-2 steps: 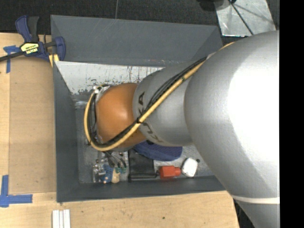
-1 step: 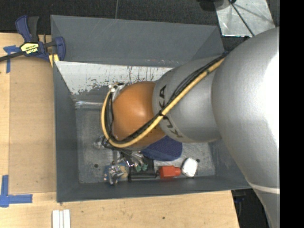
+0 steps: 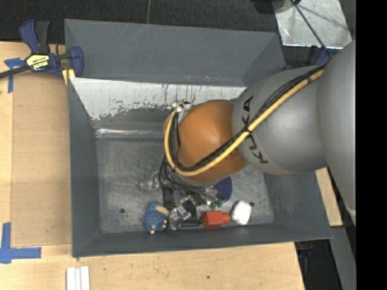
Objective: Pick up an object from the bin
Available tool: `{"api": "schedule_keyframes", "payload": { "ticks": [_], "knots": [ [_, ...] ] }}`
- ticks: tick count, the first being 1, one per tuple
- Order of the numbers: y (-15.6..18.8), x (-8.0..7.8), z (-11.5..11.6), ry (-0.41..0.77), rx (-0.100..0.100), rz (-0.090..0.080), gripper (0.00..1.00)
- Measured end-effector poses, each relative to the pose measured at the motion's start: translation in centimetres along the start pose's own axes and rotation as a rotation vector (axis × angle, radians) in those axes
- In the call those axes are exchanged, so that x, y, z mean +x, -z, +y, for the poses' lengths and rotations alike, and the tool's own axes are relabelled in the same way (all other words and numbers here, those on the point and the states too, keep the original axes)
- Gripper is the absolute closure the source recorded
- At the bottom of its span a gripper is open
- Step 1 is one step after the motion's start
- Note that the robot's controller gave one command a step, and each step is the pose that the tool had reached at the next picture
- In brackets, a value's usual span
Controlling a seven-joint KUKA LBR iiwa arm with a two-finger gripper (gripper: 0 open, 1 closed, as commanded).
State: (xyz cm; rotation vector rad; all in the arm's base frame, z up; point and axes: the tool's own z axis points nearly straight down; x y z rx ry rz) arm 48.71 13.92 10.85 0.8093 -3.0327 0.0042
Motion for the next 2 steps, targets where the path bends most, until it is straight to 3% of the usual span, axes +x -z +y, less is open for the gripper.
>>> {"api": "schedule_keyframes", "payload": {
  "ticks": [1,2],
  "knots": [
    [-3.66,0.66,-7.00,0.030,-0.007,-0.008,0.00],
    [-3.46,0.53,-6.86,0.028,-0.004,-0.007,0.00]
  ]
}}
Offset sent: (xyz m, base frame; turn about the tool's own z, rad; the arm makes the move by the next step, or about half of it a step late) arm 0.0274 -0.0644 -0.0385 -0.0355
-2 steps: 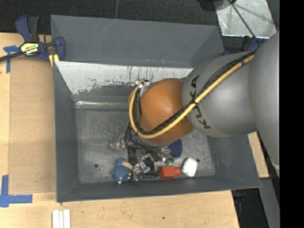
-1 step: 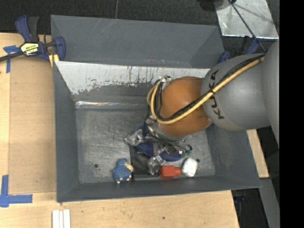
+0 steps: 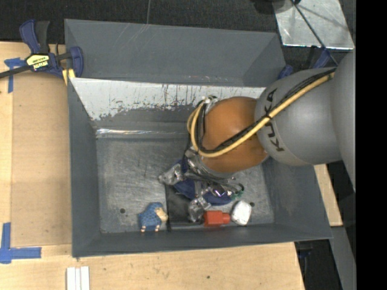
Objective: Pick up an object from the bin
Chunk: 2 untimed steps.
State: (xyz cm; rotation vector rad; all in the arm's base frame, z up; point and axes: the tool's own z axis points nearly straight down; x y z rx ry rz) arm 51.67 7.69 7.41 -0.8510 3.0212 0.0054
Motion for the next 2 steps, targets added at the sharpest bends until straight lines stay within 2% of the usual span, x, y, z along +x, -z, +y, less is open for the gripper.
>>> {"api": "schedule_keyframes", "payload": {
  "ticks": [1,2],
  "knots": [
    [0.4,-0.5,-0.2,-0.001,0.007,-0.017,1.00],
    [12.0,-0.8,-0.3,-0.004,0.007,-0.007,1.00]
  ]
}}
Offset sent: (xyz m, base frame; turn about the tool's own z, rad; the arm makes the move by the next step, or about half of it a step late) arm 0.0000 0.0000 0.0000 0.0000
